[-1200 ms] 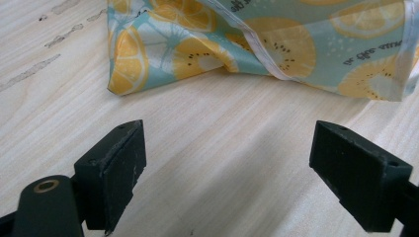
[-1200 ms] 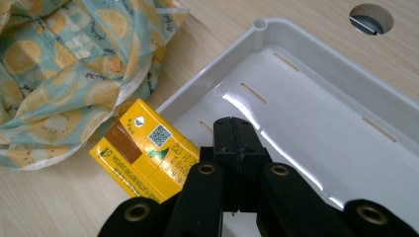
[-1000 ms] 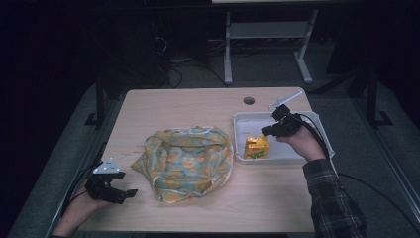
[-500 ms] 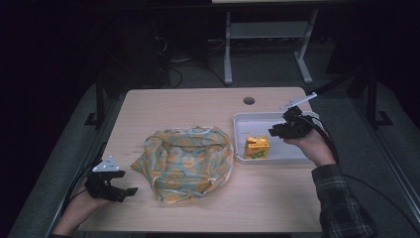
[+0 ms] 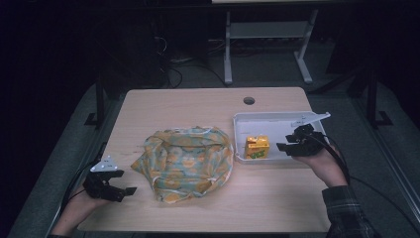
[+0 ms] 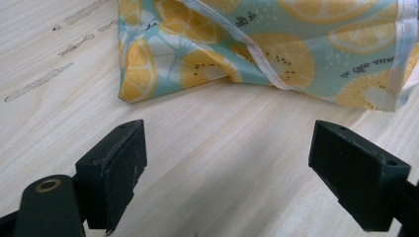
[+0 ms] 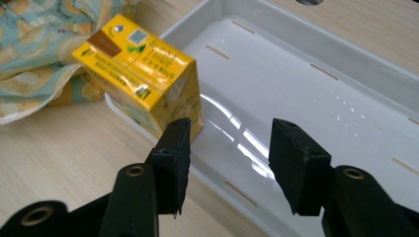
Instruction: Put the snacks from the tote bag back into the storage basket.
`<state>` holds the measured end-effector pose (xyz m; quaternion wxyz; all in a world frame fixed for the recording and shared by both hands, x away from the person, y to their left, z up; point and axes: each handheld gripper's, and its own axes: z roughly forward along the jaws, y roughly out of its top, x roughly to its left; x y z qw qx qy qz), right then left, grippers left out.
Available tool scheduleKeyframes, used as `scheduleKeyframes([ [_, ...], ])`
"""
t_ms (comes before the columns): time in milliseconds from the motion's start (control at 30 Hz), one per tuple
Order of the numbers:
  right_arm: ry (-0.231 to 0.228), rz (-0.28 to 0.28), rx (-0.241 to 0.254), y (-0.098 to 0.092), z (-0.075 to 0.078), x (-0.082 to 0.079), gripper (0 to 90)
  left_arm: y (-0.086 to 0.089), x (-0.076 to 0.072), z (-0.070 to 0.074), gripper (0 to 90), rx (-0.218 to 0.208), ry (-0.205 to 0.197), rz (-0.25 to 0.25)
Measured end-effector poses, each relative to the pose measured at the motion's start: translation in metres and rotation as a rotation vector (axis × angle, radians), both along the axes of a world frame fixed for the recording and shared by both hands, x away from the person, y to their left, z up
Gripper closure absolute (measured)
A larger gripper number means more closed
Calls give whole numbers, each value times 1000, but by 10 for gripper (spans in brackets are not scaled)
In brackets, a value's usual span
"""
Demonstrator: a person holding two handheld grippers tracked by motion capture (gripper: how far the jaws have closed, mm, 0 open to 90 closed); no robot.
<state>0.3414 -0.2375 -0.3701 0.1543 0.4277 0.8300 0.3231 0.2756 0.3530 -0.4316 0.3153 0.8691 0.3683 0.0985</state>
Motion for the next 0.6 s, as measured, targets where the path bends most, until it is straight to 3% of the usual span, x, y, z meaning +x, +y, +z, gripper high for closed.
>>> scheduleKeyframes([
  [433,7,32,-2,-3,-20,-34,374,0,0,-1,148,7,15,-15],
  [600,13,34,-8,-2,-30,-46,319,-1,-2,0,148,4,2,-11],
])
